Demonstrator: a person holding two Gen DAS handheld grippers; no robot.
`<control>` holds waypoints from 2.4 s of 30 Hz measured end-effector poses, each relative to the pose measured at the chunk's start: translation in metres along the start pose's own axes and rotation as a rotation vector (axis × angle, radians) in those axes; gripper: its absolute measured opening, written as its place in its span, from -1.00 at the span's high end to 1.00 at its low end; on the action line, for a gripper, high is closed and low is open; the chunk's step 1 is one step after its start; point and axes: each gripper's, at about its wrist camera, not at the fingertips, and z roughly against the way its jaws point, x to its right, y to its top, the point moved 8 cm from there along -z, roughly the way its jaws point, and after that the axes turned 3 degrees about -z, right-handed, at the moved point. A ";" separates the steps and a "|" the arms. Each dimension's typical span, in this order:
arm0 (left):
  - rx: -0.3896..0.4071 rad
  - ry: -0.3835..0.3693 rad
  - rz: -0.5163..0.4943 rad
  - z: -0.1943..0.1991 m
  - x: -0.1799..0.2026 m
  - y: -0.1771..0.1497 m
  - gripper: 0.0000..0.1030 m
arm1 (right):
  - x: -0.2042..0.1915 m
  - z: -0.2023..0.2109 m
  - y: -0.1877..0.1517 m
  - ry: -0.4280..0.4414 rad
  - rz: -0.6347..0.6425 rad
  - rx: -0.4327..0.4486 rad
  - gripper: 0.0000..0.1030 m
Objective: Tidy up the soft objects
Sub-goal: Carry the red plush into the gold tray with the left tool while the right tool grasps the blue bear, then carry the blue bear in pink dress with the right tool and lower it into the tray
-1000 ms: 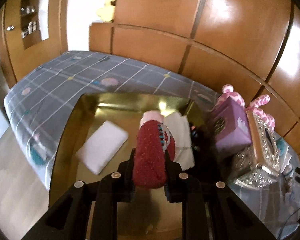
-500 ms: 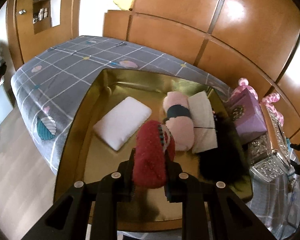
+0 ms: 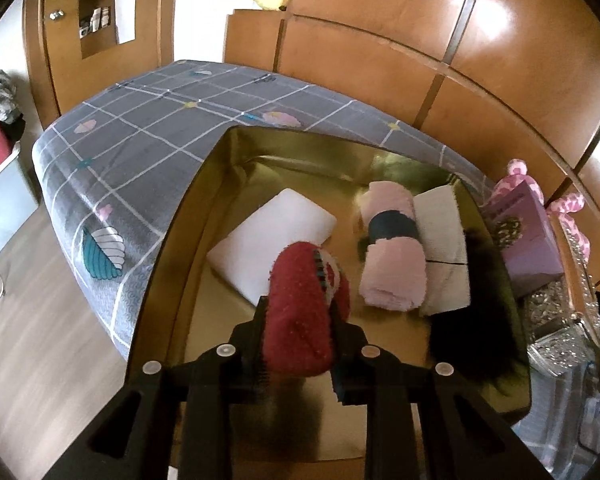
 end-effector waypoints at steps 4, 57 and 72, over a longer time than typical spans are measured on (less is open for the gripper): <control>-0.010 0.012 0.000 -0.006 0.000 0.002 0.13 | -0.002 -0.002 -0.001 -0.003 0.026 -0.012 0.26; 0.118 0.033 -0.094 0.057 0.026 -0.002 -0.39 | -0.354 0.128 -0.102 0.472 0.761 0.051 0.38; 0.168 0.120 0.037 0.072 -0.038 0.013 -0.39 | -0.397 0.079 -0.332 0.661 0.836 -0.437 0.35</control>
